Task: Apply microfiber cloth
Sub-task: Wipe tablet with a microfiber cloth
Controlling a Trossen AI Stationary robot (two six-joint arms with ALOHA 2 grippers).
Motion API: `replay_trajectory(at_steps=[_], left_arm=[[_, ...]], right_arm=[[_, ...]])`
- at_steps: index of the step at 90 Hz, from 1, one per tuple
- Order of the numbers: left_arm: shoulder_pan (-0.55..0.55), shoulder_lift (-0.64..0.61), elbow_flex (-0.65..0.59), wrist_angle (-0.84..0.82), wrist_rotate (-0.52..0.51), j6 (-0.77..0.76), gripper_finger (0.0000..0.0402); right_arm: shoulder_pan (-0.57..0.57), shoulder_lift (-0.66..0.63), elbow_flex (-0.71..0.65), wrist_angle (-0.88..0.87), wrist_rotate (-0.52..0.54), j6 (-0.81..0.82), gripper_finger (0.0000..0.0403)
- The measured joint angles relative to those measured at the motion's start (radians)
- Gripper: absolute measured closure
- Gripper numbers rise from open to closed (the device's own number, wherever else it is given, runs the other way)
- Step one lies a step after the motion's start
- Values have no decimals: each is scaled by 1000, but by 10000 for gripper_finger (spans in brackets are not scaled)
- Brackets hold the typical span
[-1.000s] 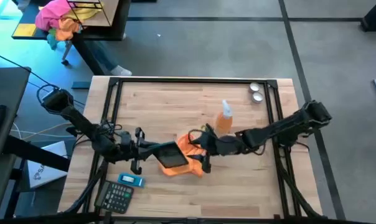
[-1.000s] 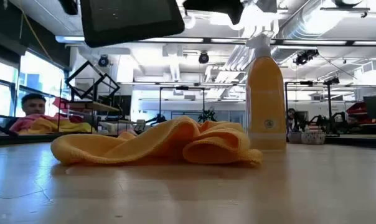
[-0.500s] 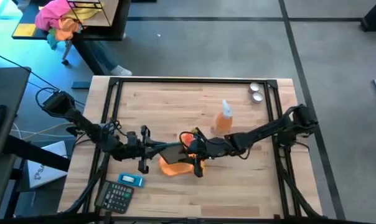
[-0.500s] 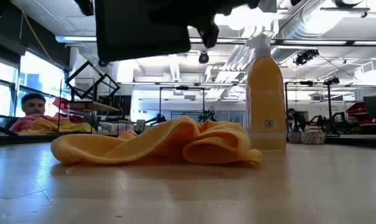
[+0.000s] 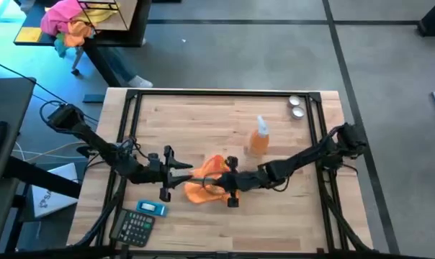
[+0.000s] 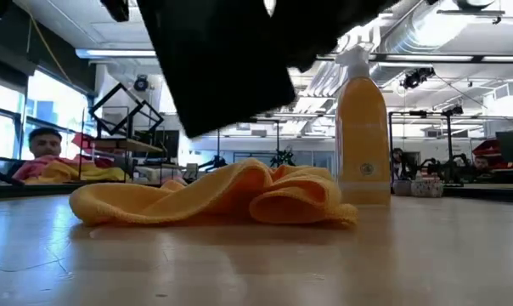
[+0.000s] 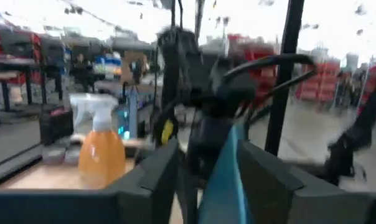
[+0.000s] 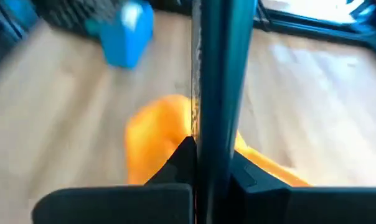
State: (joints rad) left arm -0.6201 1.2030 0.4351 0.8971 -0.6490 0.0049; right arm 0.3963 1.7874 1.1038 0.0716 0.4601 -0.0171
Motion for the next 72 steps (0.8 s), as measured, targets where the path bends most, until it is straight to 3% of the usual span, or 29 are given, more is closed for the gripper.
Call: replay_trajectory(at_steps=[15,40,57,72], left_arm=[[-25,84,0,-151,-78,-176,220],[-51,263,0,-154,-93,-333,218],[-54,259,0,-259,-131,-385,218],[-45,232,33,-256,-171,-320,218]], right_arm=[[63,47,0,-30,209,-172,402],[106,192,0,-23,465,-493,402],[66,290,2,22,510,-677,402],[30,349,44,34,602,-712,380]])
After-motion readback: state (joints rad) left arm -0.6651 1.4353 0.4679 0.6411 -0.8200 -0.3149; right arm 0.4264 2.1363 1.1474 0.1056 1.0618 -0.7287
